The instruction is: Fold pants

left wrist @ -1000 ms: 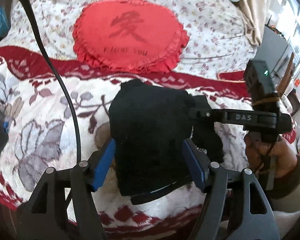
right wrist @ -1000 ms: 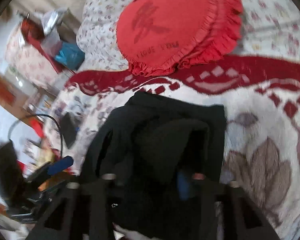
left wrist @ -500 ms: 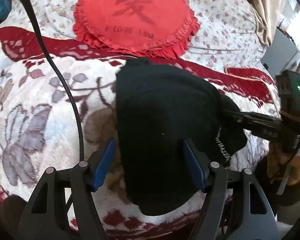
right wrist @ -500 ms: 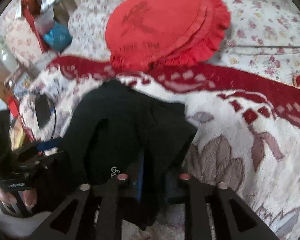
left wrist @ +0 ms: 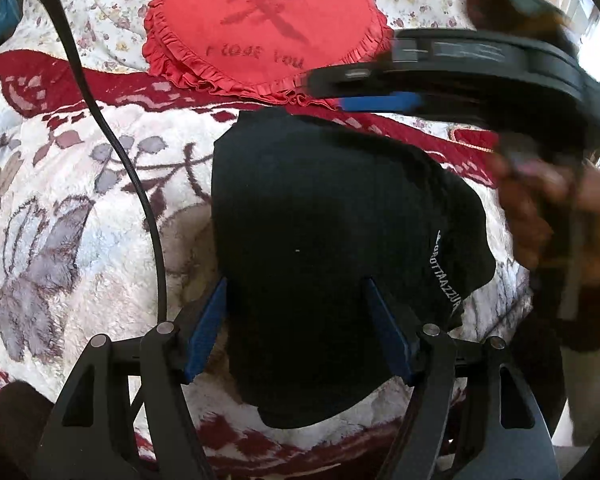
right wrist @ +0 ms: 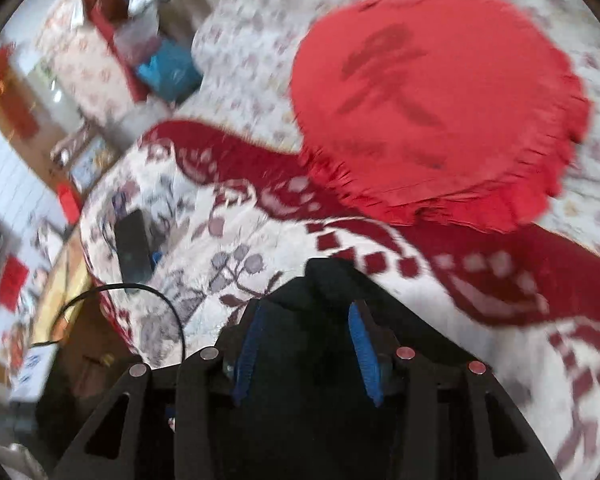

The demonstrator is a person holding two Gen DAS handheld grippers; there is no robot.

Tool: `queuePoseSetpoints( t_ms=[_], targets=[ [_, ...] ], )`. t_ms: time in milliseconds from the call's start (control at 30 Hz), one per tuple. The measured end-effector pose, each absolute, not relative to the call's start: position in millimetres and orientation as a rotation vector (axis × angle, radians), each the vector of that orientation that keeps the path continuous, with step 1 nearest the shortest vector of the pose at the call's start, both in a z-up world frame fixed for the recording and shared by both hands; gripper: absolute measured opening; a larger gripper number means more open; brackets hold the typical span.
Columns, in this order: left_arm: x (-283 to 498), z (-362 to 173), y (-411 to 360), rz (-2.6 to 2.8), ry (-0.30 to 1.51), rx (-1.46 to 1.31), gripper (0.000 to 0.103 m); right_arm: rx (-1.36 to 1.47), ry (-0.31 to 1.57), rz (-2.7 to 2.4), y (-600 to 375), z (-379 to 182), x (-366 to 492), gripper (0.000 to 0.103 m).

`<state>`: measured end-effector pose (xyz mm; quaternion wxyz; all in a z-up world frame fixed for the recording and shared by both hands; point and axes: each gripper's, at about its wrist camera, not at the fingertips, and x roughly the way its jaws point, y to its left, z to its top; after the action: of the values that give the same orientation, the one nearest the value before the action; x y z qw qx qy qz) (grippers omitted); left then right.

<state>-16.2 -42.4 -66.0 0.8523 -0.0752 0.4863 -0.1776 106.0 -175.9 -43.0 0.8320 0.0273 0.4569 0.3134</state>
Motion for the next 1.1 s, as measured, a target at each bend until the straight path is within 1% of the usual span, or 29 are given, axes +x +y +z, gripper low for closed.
queuePoseSetpoints(
  t_ms=[167, 233, 267, 300, 333, 400, 467, 533, 667, 800, 967, 1100],
  targets=[
    [-13, -77, -38, -0.38, 1.053, -0.207, 0.076, -0.102, 1.089, 0.692, -146, -80, 119, 0.042],
    [-13, -80, -38, -0.38, 1.055, -0.217, 0.076, -0.119, 1.099, 0.684, -145, -89, 120, 0.039],
    [-12, -81, -38, -0.382, 1.056, -0.218, 0.076, -0.099, 1.099, 0.687, -147, -91, 122, 0.036],
    [-11, -81, -39, -0.383, 1.058, -0.217, 0.077, -0.087, 1.096, 0.688, -148, -91, 123, 0.027],
    [-11, -81, -39, -0.379, 1.054, -0.215, 0.077, -0.083, 1.082, 0.686, -147, -90, 125, 0.016],
    [-11, -82, -39, -0.381, 1.058, -0.214, 0.077, -0.11, 1.055, 0.678, -141, -87, 127, 0.009],
    [-9, -82, -38, -0.38, 1.068, -0.22, 0.077, -0.165, 1.032, 0.67, -131, -85, 129, 0.006],
    [-5, -83, -37, -0.368, 1.084, -0.232, 0.079, -0.217, 1.032, 0.633, -124, -91, 133, 0.005],
    [-3, -85, -40, -0.351, 1.101, -0.232, 0.079, -0.176, 1.035, 0.621, -128, -95, 135, 0.005],
    [-4, -82, -43, -0.334, 1.105, -0.216, 0.079, -0.091, 0.964, 0.566, -151, -72, 127, 0.005],
    [-7, -74, -46, -0.31, 1.094, -0.192, 0.079, 0.042, 0.9, 0.556, -196, -41, 93, 0.01],
    [-6, -62, -45, -0.295, 1.059, -0.19, 0.079, 0.065, 0.903, 0.546, -219, -42, 56, 0.028]
  ],
)
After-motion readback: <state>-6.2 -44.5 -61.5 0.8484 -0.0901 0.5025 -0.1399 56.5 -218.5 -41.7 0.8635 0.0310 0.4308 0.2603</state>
